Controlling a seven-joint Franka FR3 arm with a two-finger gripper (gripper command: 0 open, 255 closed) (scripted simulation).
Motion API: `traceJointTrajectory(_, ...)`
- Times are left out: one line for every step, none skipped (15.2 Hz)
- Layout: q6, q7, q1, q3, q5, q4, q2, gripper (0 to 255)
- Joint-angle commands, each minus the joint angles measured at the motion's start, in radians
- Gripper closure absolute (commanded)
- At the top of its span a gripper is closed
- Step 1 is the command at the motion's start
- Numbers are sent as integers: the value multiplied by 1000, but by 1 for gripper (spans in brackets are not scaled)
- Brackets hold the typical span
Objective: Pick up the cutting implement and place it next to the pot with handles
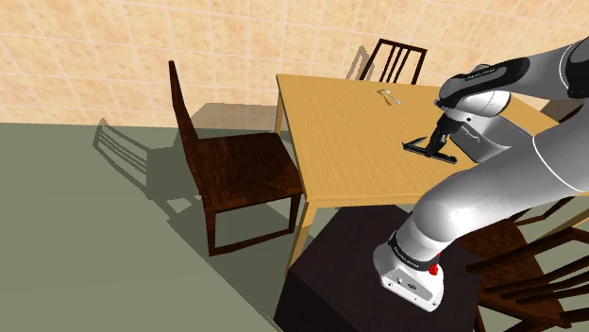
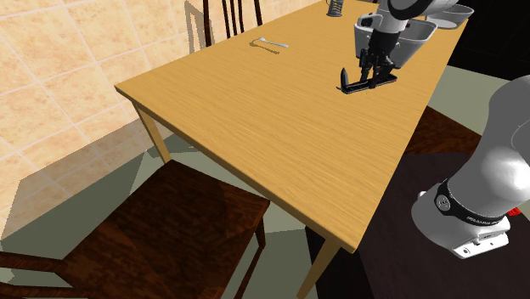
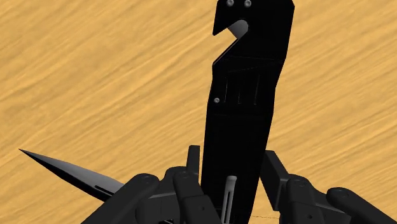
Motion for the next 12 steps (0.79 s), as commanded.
traceJointTrajectory(3, -1, 2, -2, 2, 0, 2, 255)
traceJointTrajectory(3, -1, 2, -2, 2, 0, 2, 255)
traceJointTrajectory(3, -1, 2, -2, 2, 0, 2, 255)
traceJointTrajectory(3, -1, 2, -2, 2, 0, 2, 255)
traceJointTrajectory(3, -1, 2, -2, 2, 0, 2, 0)
traceJointTrajectory(3, -1, 2, -2, 2, 0, 3, 0)
traceJointTrajectory(3, -1, 2, -2, 2, 0, 3, 0)
traceJointTrajectory(3, -1, 2, -2, 2, 0, 2, 0)
traceJointTrajectory(3, -1, 2, -2, 2, 0, 2, 0)
traceJointTrajectory(3, -1, 2, -2, 2, 0, 2, 0)
traceJointTrajectory(-39, 11, -16, 24, -11, 18, -25, 0)
traceJointTrajectory(-80, 20, -30, 49, -20, 37, -49, 0)
